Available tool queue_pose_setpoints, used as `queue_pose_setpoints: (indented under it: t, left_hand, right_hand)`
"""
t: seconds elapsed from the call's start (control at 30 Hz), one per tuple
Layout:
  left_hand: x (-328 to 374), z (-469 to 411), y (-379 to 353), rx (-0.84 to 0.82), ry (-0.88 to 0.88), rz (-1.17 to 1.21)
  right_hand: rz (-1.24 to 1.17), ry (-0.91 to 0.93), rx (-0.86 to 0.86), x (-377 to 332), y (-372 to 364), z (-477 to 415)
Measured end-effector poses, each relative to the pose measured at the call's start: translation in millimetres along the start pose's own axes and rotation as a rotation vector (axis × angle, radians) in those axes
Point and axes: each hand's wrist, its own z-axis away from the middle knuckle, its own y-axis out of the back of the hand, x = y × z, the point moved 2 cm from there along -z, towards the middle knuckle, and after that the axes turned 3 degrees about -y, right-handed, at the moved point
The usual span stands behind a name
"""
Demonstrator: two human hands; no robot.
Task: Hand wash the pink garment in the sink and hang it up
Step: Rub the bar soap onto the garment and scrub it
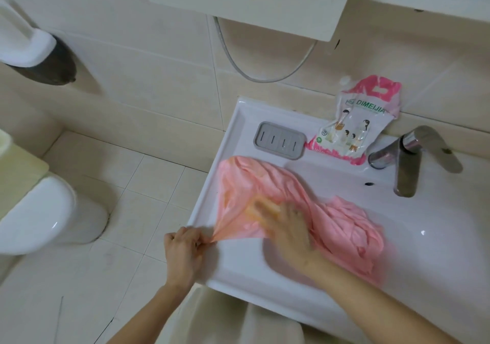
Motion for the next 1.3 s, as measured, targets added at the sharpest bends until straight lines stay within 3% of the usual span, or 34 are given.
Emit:
queue_pose_setpoints:
  t: [0.1, 0.2, 0.27, 0.3, 0.33, 0.4, 0.47, 0.5, 0.57, 0.67, 0.8, 0.9, 0.97, 1.03, 1.1, 1.17, 1.23, 1.3]
  left_hand:
    - [-6, 0, -5, -0.028, 0.028, -0.022]
    - [-8, 4, -7, -0.032, 0.068, 0.003]
    - [-6, 5, -3, -0.034, -0.010, -0.022]
    - [-6, 6, -1, -0.035, -0.060, -0.032]
    - [-6, 7, 1, -0.034, -0.089, -0.038]
    - [-5, 8, 4, -0.017, -0.124, -0.066]
    - [-3, 11, 3, 0.007, -0.163, -0.110]
    - [-3, 11, 2, 0.019, -0.185, -0.135]
    - [-4, 11, 0, 0.013, -0.230, -0.174]
    - [-8, 22, 1, -0.018, -0.358, -0.230]
    - [-15, 27, 12, -0.003, -0.371, -0.249]
    - [-17, 25, 10, -0.032, -0.371, -0.257]
    - [-16, 25, 7, -0.061, -0.377, -0.261]
    - [-16, 27, 6, -0.081, -0.371, -0.252]
    - [-17, 30, 5, -0.089, -0.388, -0.257]
    - [-20, 31, 7, -0.096, -0.391, -0.239]
    - [-19, 25, 11, -0.091, -0.379, -0.218]
    - [-19, 12, 15, -0.110, -0.400, -0.234]
  right_hand:
    - [0.037, -0.132, 0.029, 29, 14, -6]
    - [-0.047, 0.122, -0.003, -24, -1, 11]
    - [-0.053, 0.271, -0.094, -46, -16, 19]
    - [0.019, 0.305, -0.022, -38, -15, 12]
    - [0.101, 0.235, 0.039, -19, -19, 7]
    - [0.017, 0.065, 0.141, 13, 15, -10]
    - [-0.211, -0.159, 0.187, 27, 53, -9]
    - [-0.259, -0.096, 0.046, 17, 56, -6]
    - [-0.350, 0.168, 0.013, -21, 58, -4]
    - [0.011, 0.525, -0.021, -42, -3, -1]
    - [0.067, 0.223, 0.012, -8, 12, -73]
    - [0.131, 0.155, 0.162, 9, 27, -91]
    - [0.041, 0.242, 0.247, -8, 21, -69]
    - [-0.002, 0.459, 0.096, -44, -7, -32]
    - [0.107, 0.599, 0.034, -61, -25, -19]
    - [0.191, 0.516, 0.083, -47, -19, -49]
    - [0.268, 0.299, 0.145, -22, 8, -85]
    - [0.186, 0.144, 0.142, -9, 28, -93]
